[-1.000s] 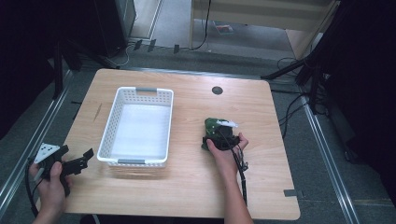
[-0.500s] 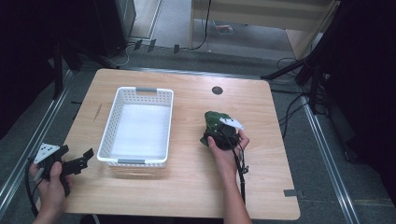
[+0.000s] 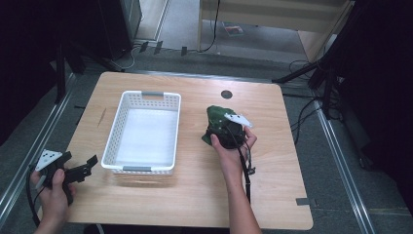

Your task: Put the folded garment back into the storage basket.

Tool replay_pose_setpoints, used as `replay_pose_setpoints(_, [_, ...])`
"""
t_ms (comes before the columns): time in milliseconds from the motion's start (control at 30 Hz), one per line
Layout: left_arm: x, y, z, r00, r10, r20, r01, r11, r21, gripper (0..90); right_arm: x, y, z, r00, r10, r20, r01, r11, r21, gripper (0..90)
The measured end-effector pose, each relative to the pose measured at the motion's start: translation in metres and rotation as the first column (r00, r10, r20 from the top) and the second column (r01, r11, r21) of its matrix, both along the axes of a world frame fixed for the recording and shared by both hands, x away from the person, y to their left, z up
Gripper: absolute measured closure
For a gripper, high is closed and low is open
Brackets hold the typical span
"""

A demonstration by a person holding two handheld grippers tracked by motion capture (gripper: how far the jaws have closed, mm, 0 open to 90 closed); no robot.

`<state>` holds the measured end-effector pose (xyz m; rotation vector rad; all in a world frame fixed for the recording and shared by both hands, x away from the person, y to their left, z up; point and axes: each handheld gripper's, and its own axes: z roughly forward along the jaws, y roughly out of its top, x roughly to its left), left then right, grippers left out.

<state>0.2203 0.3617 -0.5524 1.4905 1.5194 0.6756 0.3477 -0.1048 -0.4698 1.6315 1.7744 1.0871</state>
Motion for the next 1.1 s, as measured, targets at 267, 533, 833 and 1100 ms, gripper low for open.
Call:
replay_pose_setpoints(267, [0.000,0.000,0.000,1.0000,0.001,-0.002,-0.001,1.0000,0.000,0.0,0.003,0.017,0.012,1.0000,0.009,-0.003,-0.008,1.000,0.010,23.5])
replay_pose_setpoints(533, [0.000,0.000,0.000,1.0000,0.000,0.001,0.000,1.0000,-0.001,0.0,0.004,0.041,0.025,0.9993,0.036,0.006,-0.036,0.999,0.007,23.2])
replay_pose_setpoints(833, [0.000,0.000,0.000,1.0000,-0.001,0.003,0.001,1.0000,-0.002,0.0,0.007,0.068,0.033,0.9973,0.074,-0.003,-0.074,0.997,0.014,22.9])
replay_pose_setpoints(1100, [0.000,0.000,0.000,1.0000,-0.002,0.001,0.002,1.0000,-0.001,0.0,0.009,0.089,0.042,0.9951,0.099,0.002,-0.099,0.995,0.012,22.8])
